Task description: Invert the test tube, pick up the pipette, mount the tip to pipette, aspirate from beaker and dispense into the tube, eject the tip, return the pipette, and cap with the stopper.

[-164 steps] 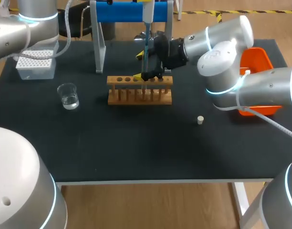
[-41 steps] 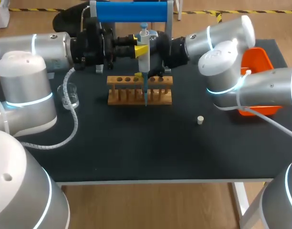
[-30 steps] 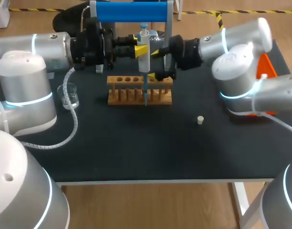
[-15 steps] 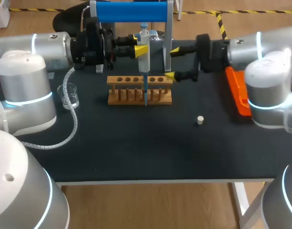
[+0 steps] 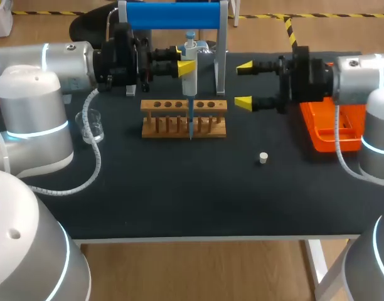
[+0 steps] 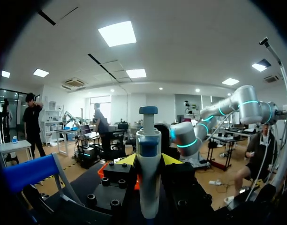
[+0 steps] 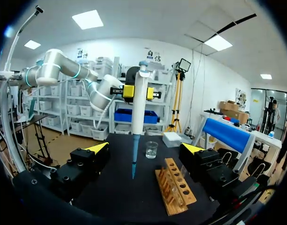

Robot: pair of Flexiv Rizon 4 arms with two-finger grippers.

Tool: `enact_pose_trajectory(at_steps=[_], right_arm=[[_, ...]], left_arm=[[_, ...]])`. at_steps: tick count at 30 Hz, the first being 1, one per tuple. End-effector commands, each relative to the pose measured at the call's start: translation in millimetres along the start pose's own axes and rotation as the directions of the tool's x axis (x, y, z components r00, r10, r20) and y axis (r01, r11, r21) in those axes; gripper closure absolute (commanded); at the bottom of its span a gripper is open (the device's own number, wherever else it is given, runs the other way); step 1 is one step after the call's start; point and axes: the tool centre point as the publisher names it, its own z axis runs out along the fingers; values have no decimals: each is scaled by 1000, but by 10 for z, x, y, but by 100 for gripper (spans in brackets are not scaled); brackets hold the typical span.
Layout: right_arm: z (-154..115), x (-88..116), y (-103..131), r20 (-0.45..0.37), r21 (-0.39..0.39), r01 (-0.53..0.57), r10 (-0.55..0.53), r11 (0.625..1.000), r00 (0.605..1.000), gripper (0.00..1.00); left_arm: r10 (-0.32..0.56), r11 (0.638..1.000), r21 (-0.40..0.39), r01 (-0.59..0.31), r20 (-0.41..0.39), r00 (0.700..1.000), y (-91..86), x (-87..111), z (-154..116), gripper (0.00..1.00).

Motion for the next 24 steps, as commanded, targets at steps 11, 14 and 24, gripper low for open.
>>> enact_pose_trajectory(at_steps=[11,14,24], right_arm=[[315,49,144,-73,-154,-70,60,986,996,0],[420,65,214,-98,-172,-91,75,981,992,0],[677,104,336,-138,-168,-79,56,983,989,0]], left_arm=[[0,1000,-15,0,0,1000,-31,20,1,100],[0,1000,-15,0,0,1000,-31,20,1,100],[0,1000,-15,0,0,1000,-31,20,1,100]])
